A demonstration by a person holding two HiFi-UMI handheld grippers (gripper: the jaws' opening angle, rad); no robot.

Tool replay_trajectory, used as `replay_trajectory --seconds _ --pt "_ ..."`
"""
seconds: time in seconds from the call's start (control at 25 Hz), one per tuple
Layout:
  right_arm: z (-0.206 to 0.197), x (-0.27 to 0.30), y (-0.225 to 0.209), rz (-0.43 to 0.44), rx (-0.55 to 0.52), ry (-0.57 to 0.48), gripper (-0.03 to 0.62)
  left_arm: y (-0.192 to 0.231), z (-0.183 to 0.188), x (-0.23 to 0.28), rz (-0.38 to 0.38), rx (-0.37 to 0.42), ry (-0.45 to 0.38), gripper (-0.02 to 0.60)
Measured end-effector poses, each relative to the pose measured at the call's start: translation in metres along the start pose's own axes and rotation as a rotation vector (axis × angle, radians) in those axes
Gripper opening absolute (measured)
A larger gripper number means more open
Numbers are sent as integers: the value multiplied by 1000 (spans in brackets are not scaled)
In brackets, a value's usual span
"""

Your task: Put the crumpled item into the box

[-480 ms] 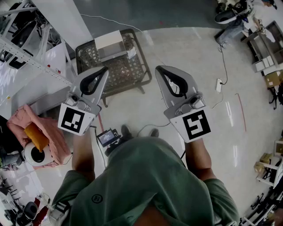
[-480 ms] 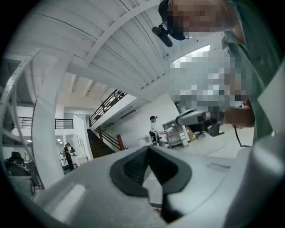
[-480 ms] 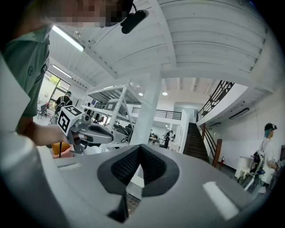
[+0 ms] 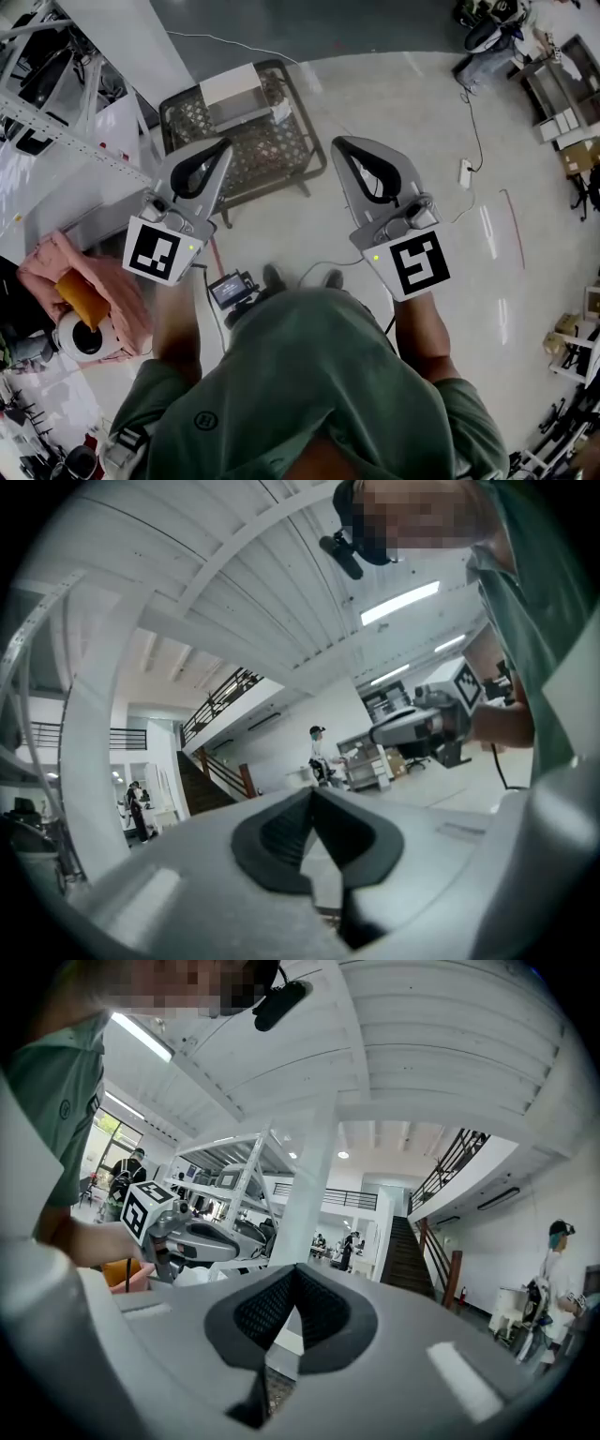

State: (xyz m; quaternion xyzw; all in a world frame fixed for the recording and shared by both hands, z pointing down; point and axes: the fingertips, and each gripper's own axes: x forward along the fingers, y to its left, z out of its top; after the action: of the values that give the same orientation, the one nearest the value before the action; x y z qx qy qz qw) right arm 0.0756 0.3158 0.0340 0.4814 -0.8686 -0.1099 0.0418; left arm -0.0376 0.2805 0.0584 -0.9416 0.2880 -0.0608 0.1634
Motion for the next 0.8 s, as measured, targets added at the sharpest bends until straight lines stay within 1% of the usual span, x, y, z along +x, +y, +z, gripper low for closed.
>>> replay_trajectory --seconds 0.24,0.44,0.64,0.8 --pt "-3 18 12 -13 43 3 6 15 -12 -8 -33 -1 -1 3" --pt "-2 40 23 -36 79 -13 6 39 -23 -23 -47 -2 -11 3" --pt "-1 60 44 -39 52 14 6 62 -30 -44 -59 -10 -35 3" --pt "-5 72 42 -50 44 38 6 73 -39 -40 -70 -26 -46 3"
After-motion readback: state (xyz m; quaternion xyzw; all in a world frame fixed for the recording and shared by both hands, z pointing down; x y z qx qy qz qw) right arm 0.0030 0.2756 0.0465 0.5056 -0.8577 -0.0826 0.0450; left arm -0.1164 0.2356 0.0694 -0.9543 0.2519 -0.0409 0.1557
